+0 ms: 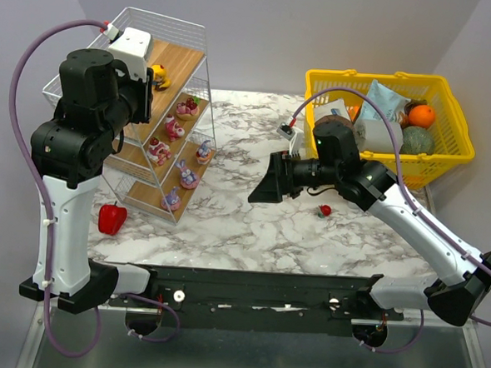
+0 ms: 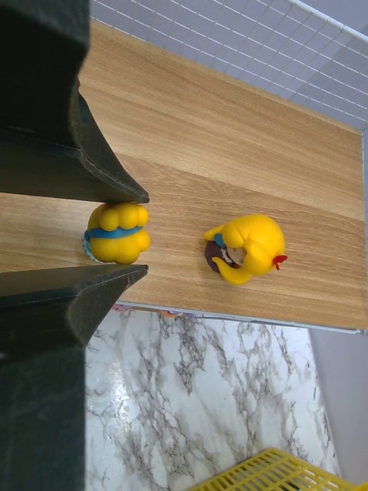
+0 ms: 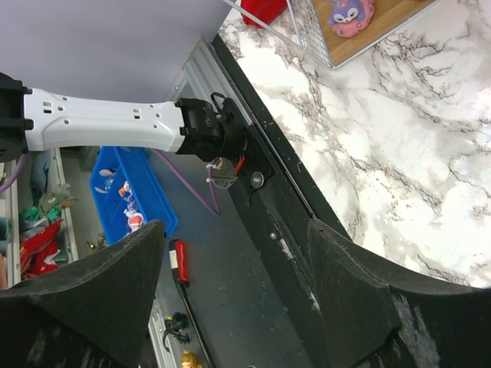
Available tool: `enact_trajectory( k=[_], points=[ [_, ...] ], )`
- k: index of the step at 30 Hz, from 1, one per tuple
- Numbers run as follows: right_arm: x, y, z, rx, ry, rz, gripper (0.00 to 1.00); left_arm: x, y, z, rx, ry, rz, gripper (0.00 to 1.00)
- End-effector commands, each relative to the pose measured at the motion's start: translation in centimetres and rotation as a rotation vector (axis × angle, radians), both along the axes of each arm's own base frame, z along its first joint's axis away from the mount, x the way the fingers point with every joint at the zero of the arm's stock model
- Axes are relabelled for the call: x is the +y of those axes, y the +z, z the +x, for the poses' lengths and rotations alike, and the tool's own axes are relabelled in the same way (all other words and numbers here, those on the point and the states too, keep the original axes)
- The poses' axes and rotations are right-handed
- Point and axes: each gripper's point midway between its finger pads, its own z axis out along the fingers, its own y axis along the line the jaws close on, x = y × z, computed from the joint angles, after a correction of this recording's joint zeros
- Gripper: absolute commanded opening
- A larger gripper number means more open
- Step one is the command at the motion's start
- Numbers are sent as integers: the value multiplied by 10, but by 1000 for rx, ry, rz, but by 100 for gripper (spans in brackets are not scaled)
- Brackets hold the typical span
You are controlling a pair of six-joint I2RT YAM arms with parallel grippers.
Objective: Place and organize the plastic toys onto the shelf
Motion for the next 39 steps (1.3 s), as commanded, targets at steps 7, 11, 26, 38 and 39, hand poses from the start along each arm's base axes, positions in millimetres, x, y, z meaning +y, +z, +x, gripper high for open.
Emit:
enact_trajectory(
  k=[7, 11, 26, 38, 39],
  points=[
    [0, 9, 1, -14, 15, 8, 82, 1, -18, 0, 70, -3, 16, 36],
    [1, 8, 2, -11, 18, 7, 82, 2, -17, 0, 66, 3, 17, 42],
    [3, 8, 5, -6, 20, 7, 82, 5, -15, -1, 58, 12, 27, 51],
    [3, 5, 12, 11, -5, -13, 82, 9, 21, -7, -56, 35, -8, 72],
    [2, 3, 13, 11, -16, -19, 82, 10, 25, -9, -74, 35, -10, 75]
  ],
)
